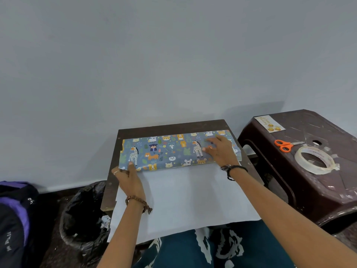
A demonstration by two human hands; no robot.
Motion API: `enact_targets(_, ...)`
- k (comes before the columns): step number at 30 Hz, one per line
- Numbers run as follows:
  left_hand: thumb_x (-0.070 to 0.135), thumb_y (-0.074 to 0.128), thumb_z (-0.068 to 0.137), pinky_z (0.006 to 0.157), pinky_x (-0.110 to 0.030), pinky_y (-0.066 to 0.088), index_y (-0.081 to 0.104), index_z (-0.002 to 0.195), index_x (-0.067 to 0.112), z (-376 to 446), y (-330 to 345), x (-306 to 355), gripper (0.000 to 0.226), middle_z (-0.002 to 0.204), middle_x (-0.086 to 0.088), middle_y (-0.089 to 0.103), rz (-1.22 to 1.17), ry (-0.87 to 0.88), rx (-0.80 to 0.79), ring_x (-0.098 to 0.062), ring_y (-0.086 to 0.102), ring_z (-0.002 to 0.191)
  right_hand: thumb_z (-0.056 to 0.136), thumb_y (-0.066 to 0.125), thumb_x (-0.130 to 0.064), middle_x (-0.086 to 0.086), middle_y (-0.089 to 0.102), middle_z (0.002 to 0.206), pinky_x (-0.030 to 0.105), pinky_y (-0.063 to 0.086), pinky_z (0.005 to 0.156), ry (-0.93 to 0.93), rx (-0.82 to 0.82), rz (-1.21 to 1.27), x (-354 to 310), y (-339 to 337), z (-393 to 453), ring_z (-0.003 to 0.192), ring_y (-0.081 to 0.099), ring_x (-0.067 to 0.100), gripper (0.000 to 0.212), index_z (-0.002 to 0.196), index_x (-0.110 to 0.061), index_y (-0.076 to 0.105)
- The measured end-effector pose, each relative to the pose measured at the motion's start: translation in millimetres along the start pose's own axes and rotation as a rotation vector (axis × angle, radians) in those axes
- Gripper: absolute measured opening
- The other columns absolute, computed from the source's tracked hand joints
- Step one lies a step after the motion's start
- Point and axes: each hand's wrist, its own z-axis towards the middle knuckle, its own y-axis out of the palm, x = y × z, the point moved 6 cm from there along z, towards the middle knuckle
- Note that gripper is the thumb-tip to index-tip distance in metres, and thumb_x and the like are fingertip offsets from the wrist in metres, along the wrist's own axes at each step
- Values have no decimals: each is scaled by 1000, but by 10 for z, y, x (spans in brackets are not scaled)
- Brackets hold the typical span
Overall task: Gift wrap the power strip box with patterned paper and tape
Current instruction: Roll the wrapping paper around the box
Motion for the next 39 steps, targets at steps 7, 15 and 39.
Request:
enact_targets(7, 1, 52, 91, 64, -3, 41, 38, 138, 13, 20, 28, 52, 51, 107, 1, 53, 78, 65, -60, 15, 53, 73, 76, 75, -34, 15, 37, 135, 38, 33, 101, 230, 63, 11, 131, -14, 20, 127, 31, 29, 68, 130, -5, 44)
enact_targets(15, -6, 41, 94, 80, -2, 41, 52, 129, 10, -96, 76, 111, 40, 129, -5, 52, 37, 111, -183, 8, 54, 97, 68, 79, -42, 18, 38, 131, 41, 35, 99, 353, 31, 52, 220, -26, 50, 124, 36, 34, 86, 133, -6, 38)
enact_targets(39, 5, 49, 93, 87, -32, 46, 46, 115, 14, -24, 180, 86, 24, 106, -3, 51, -52, 32, -300, -21, 49, 101, 75, 76, -15, 16, 57, 122, 32, 45, 84, 481, 203, 645, 504, -124, -109, 108, 57, 31, 60, 124, -4, 43)
